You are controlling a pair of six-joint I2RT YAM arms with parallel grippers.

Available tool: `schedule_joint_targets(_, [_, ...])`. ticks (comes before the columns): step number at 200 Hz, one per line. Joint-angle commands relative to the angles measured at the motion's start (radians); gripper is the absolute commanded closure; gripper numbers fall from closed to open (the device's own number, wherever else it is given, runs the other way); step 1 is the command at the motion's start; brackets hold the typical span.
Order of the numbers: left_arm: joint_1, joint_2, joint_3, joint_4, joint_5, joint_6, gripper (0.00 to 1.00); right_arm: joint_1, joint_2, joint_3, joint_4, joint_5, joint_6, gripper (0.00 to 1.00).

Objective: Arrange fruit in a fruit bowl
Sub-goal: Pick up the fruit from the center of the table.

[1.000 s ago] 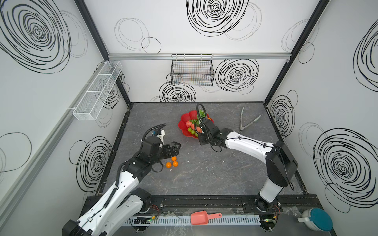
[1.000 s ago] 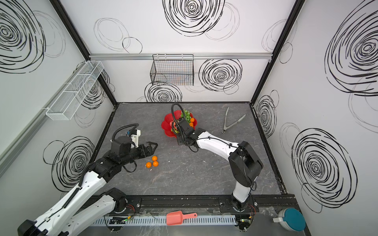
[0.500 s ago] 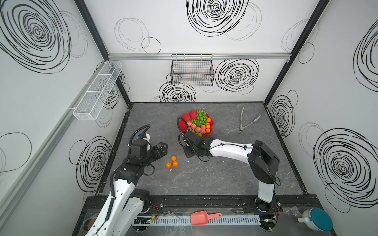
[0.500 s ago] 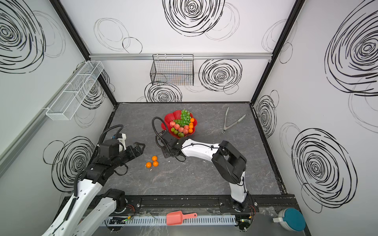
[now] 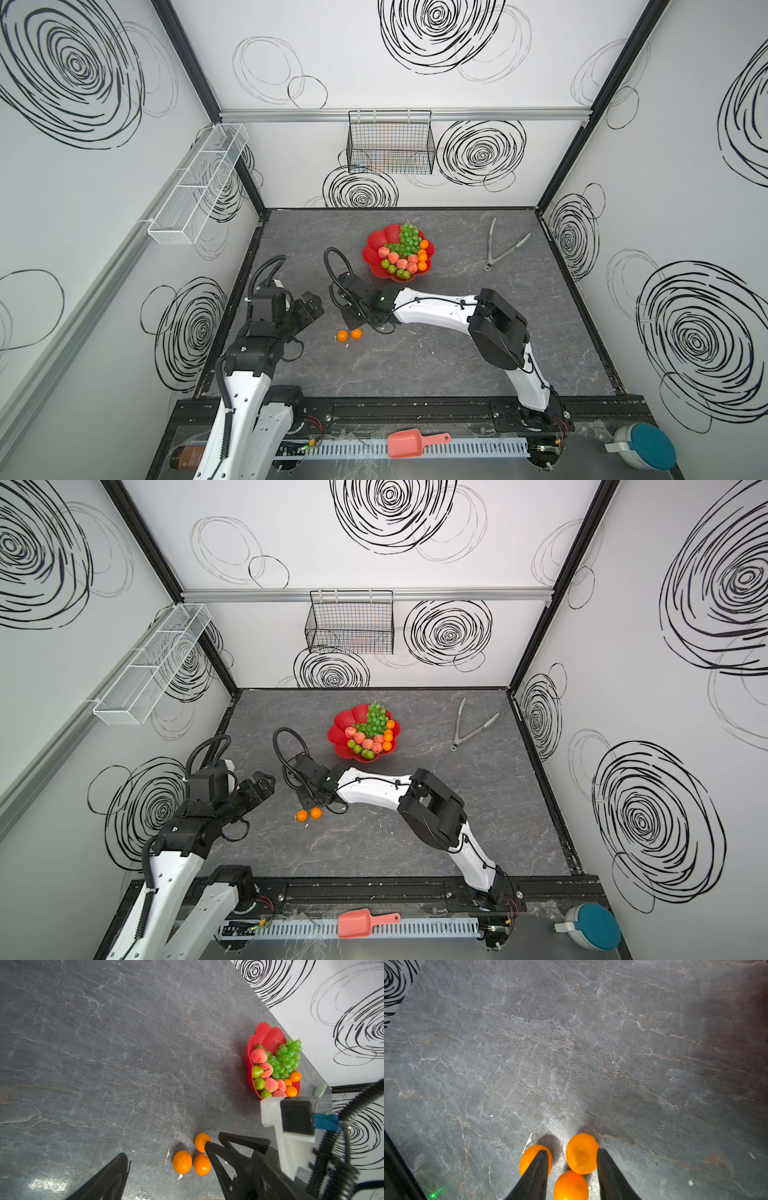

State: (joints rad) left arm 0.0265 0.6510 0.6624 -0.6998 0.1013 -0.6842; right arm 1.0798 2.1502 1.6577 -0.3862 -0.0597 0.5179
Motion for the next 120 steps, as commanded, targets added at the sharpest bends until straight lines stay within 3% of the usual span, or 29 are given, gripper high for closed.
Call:
schedule_joint_targets(1, [0.015, -0.006, 0.037, -0.024, -0.063, -0.019, 0.04, 0.0, 0.033, 0.044, -0.069, 0.027, 0.019, 0.57])
schedule_joint_targets(120, [0.022, -0.008, 0.021, 0.0, -0.038, -0.021, 0.04, 0.008, 0.102, 0.098, -0.125, -0.009, 0.013, 0.51])
